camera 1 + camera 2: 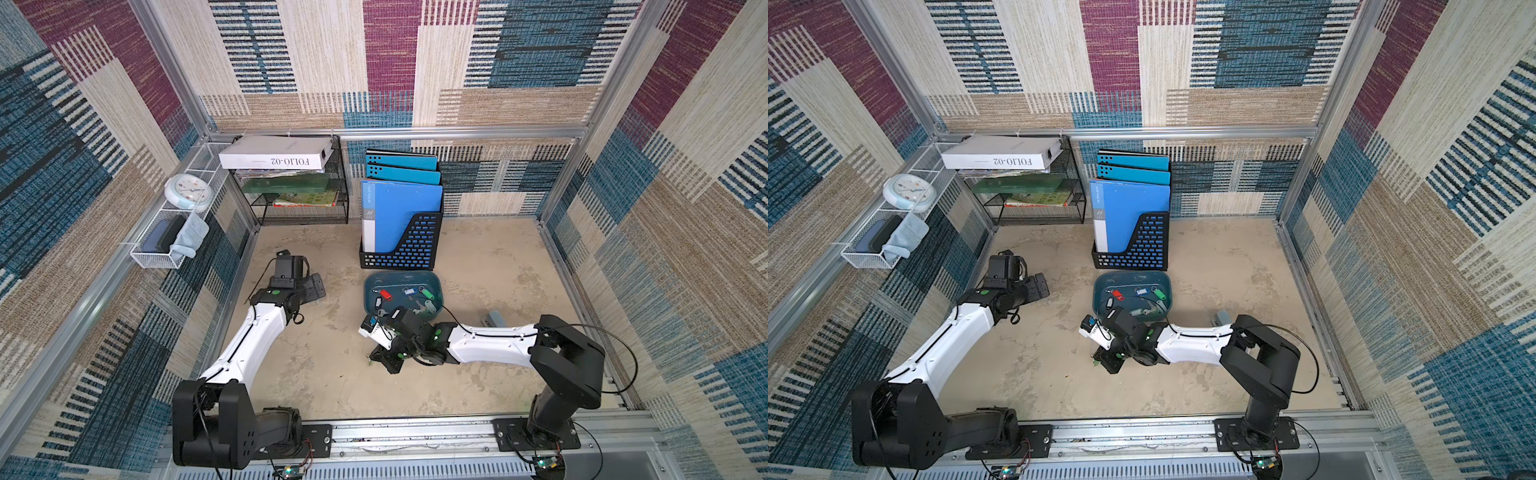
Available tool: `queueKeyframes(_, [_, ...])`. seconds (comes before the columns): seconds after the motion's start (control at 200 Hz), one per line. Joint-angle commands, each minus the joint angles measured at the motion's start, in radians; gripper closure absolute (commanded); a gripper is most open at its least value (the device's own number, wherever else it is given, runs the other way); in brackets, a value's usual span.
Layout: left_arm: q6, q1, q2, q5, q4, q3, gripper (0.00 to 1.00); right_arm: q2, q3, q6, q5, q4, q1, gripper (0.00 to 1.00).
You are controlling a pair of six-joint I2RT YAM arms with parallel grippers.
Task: Take the keys out of the storage box
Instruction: Place the key at the center of the board.
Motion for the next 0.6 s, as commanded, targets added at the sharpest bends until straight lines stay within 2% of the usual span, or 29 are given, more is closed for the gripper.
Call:
queueKeyframes(0.0, [0.001, 0.001, 0.009, 0.012, -0.011, 0.012, 0.01, 0.04, 0.02, 0.004, 0.037, 0.026, 0.0, 1.0])
queueKeyframes(0.316, [0.002, 0.001, 0.032, 0.012, -0.017, 0.022, 0.01, 0.109, 0.063, 0.001, 0.212, -0.033, -0.008, 1.0])
queueKeyframes(0.596, [0.004, 0.001, 0.041, 0.005, -0.027, 0.029, 0.01, 0.173, 0.133, -0.032, 0.277, -0.074, -0.021, 1.0])
